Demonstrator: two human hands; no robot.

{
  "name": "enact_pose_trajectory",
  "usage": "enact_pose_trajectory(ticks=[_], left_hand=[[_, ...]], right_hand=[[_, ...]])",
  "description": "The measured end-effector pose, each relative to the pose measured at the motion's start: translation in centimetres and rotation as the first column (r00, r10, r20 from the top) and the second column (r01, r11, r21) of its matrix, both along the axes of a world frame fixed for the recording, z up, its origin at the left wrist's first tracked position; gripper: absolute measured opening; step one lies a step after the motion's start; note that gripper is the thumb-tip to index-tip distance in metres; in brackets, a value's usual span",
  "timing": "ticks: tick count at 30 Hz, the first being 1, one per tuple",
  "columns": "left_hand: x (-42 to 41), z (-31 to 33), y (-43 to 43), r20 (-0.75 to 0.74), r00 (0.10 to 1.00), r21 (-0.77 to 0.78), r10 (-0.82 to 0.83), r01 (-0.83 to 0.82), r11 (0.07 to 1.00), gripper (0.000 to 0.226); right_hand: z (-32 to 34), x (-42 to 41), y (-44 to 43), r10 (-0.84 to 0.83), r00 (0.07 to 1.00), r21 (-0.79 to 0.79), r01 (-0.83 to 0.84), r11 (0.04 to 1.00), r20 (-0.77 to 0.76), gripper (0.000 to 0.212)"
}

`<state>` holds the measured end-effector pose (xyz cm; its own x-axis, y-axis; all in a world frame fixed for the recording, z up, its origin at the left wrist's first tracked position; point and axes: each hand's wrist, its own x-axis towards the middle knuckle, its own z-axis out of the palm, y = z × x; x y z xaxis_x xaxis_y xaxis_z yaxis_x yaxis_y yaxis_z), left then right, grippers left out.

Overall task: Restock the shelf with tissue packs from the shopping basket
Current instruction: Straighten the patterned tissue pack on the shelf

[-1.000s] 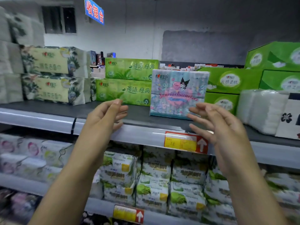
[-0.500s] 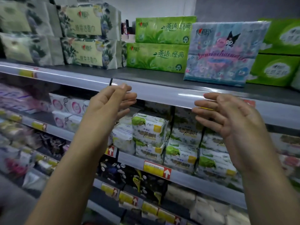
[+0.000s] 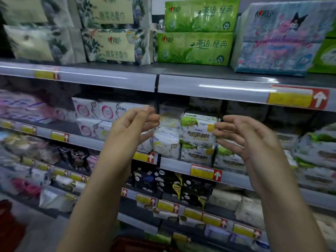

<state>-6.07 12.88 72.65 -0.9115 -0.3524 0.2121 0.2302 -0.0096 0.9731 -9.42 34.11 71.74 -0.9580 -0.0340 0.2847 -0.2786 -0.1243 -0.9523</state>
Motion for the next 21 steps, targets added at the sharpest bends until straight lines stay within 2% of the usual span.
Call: enact_pose_trajectory(ticks=[13, 16, 21], left_hand=[[0.5, -2.4, -10.0, 0.065, 0.992, 0.028, -0.112, 0.11, 0.994, 0.024], [0.1, -3.4, -11.0, 0.088, 0.987, 0.036, -0.134, 0.131, 0.991, 0.025], [-1.1, -6.2, -11.2, 0.134, 0.98, 0.055, -0.148, 0.141, 0.988, 0.022]], right_hand=[[-3.8, 3.6, -9.3, -0.052, 0.981, -0.118, 0.075, 0.99, 0.187, 0.023], [-4.8, 4.0, -10.2, -0.069, 0.969, -0.108, 0.097, 0.989, 0.236, 0.028], [-6.6, 3.0, -11.3, -0.08, 0.957, -0.04, 0.095, 0.995, 0.28, 0.023]])
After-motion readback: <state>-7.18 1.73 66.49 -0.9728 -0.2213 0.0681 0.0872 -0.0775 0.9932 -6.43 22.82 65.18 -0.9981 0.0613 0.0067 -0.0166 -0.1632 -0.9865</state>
